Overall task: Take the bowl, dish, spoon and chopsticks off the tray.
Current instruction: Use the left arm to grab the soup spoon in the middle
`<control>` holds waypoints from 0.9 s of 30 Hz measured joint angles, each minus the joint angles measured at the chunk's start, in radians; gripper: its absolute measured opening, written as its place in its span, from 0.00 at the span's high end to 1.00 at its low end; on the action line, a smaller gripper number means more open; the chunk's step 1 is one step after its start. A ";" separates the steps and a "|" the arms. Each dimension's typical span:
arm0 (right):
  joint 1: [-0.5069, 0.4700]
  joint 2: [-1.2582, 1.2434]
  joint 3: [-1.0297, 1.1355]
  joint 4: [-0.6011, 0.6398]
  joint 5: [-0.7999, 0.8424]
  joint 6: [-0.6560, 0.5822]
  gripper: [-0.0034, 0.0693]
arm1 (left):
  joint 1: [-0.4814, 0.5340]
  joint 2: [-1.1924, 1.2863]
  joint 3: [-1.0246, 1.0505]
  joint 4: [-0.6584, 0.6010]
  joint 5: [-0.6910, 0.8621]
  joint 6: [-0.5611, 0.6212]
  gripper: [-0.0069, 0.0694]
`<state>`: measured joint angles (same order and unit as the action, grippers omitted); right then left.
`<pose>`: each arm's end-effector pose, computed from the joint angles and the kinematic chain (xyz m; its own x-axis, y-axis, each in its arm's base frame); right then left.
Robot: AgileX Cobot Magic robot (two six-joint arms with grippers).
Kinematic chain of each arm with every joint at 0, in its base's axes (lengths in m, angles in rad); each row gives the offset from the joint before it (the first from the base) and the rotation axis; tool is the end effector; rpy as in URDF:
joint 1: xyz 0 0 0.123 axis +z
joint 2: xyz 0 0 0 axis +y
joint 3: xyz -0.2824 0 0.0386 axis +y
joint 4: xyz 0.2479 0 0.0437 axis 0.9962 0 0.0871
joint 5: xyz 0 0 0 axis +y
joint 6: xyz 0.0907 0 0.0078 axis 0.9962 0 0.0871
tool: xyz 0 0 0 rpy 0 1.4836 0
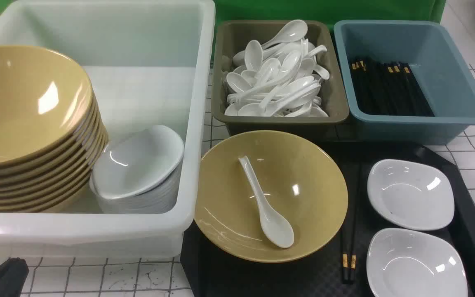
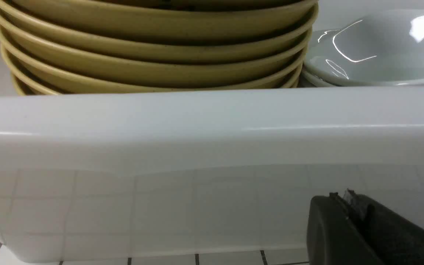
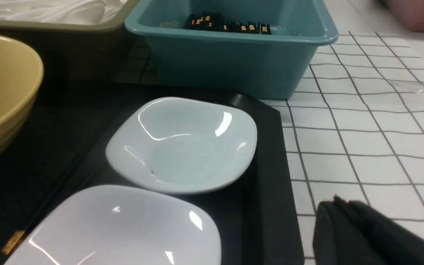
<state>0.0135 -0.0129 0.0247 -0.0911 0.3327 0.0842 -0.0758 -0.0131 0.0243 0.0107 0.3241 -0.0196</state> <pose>0.0536 -0.0020 0.1756 -0.2532 -0.0053 -0.9674 0.0148 0.9998 -0.0094 0.0536 -0.0038 0.1763 -0.2455 0.0092 -0.9693 0.0701 0.9975 -0.0083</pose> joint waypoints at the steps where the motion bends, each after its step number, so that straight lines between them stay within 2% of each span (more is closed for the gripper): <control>1: 0.000 0.000 0.000 0.000 0.000 0.000 0.88 | 0.000 0.000 0.000 0.000 0.000 0.000 0.92; 27: 0.000 0.000 0.000 -0.001 -0.001 0.000 0.84 | 0.000 0.000 0.000 0.008 0.000 0.000 0.92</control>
<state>0.0135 -0.0129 0.0247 -0.0920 0.3317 0.0842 -0.0758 -0.0131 0.0243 0.0184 0.3241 -0.0196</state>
